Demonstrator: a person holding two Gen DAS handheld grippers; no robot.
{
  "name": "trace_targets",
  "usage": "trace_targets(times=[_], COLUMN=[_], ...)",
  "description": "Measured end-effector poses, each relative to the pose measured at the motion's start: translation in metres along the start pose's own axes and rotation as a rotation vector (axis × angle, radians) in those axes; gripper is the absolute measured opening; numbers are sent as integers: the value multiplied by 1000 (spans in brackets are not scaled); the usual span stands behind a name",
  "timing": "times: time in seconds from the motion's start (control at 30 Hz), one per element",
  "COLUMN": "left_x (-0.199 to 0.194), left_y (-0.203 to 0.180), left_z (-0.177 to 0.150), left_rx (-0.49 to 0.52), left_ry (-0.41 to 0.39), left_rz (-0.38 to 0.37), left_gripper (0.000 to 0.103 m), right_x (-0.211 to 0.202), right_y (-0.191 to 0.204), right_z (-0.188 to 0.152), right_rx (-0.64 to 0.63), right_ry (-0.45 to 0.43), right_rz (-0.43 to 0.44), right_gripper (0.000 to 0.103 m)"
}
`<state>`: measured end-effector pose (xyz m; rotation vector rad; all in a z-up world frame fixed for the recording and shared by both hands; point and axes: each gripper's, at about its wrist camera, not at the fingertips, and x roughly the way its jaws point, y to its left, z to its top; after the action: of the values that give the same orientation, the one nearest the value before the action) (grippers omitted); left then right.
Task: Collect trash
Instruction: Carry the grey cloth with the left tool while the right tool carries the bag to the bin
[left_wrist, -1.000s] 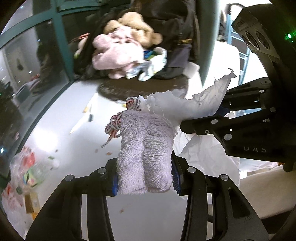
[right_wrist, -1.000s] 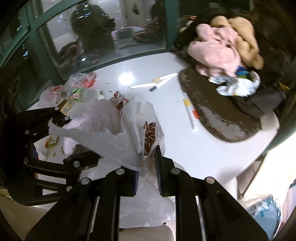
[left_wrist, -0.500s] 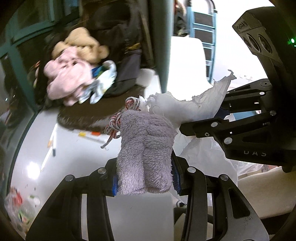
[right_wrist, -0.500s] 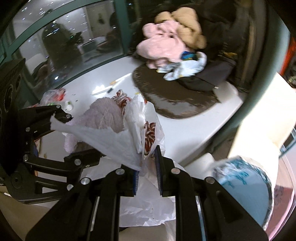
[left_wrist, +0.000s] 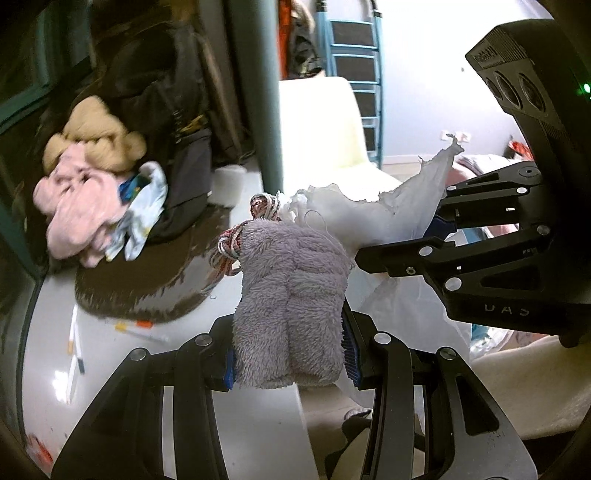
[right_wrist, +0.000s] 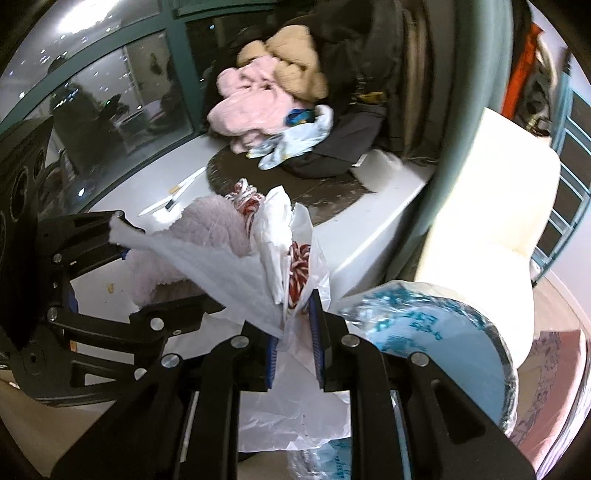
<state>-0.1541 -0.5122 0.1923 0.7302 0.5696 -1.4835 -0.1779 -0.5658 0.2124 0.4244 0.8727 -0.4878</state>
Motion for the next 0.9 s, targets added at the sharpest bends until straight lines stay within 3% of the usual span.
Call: trace_targets(times=[0.47,0.9], left_x=[38,72], left_y=[-53,-87], left_z=[42,57], left_rx=[139,183], left_ry=[-8,31], left_rz=[-134,-210], left_gripper=[40,40], right_x=[-24,-23], right_y=[-69,-111], right_z=[-27,-45], right_rx=[162,248], right_ry=[-23,17], right_rz=[-109,-151], right_gripper=[17,17])
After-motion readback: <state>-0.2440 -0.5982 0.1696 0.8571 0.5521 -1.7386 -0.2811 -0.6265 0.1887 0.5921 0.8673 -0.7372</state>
